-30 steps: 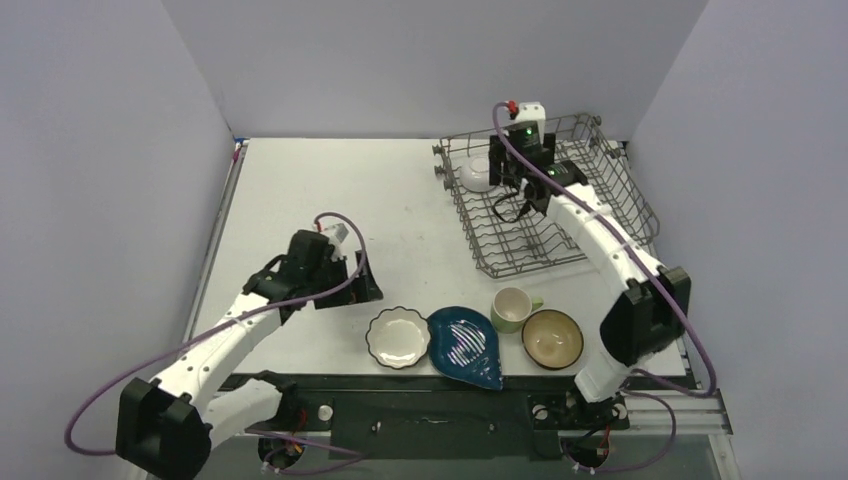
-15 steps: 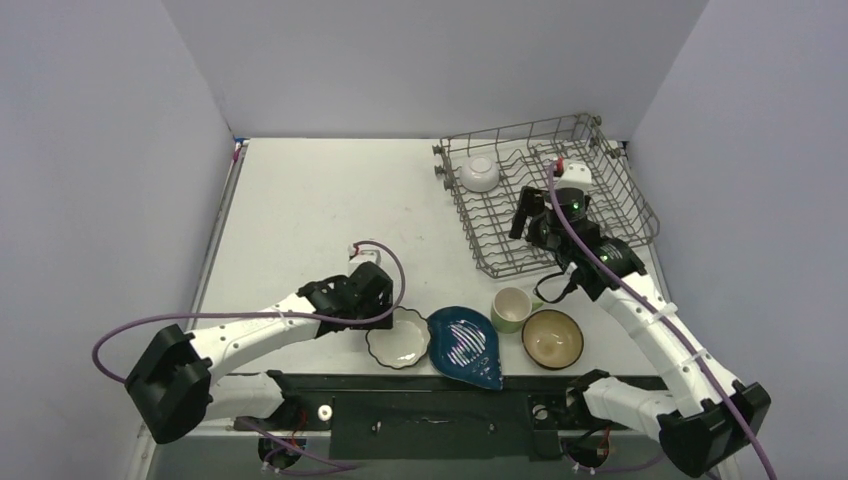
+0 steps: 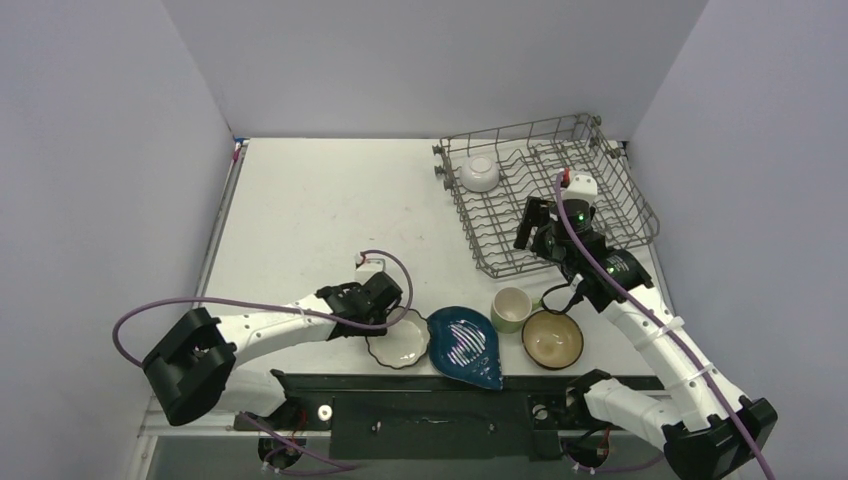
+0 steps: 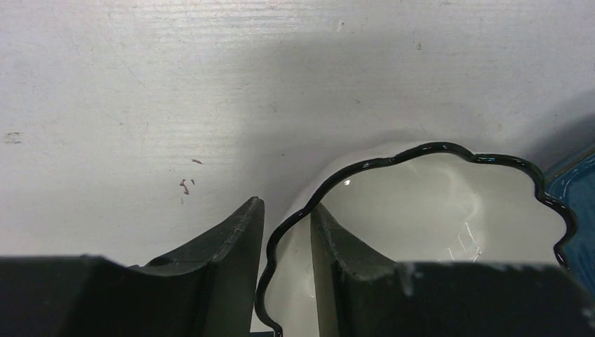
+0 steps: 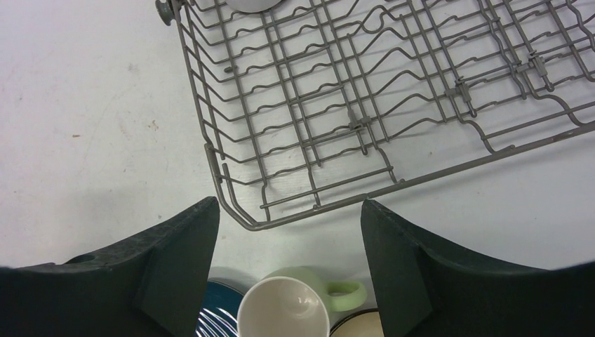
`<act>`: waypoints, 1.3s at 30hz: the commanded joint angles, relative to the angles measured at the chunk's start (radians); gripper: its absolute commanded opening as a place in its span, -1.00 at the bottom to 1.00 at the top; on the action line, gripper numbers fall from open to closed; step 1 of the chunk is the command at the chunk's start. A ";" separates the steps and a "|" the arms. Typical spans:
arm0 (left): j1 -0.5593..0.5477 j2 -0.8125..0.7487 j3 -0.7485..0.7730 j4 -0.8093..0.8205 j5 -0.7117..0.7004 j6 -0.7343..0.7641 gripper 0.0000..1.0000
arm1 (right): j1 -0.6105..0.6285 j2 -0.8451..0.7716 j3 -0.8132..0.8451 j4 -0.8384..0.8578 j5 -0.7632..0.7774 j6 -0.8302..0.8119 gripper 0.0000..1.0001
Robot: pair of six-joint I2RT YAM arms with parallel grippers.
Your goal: Load the mixed dishes into the dish rack
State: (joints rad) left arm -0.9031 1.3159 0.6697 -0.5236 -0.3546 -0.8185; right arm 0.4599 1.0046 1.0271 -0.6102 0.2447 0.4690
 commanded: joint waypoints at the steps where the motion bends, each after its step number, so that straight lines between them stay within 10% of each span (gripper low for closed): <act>1: -0.008 0.041 0.003 0.055 -0.018 -0.015 -0.46 | 0.010 -0.008 -0.009 0.007 0.000 0.016 0.39; 9: -0.010 0.020 0.001 0.030 -0.050 -0.022 -1.00 | 0.011 0.015 0.004 -0.010 -0.013 0.007 0.39; 21: 0.052 -0.286 0.057 -0.069 -0.049 0.029 -1.00 | 0.059 0.095 0.044 -0.001 -0.106 0.006 0.39; 30: 0.337 -0.356 0.052 0.330 0.566 0.019 -1.00 | 0.032 0.110 0.014 0.188 -0.542 0.104 0.50; 39: 0.338 -0.065 0.180 0.690 0.728 -0.132 -1.00 | -0.063 0.100 -0.070 0.445 -0.788 0.350 0.59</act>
State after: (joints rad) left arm -0.5625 1.1854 0.7288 -0.1555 0.2264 -0.8597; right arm 0.4435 1.1210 0.9813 -0.3344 -0.3985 0.6796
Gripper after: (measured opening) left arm 0.070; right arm 0.787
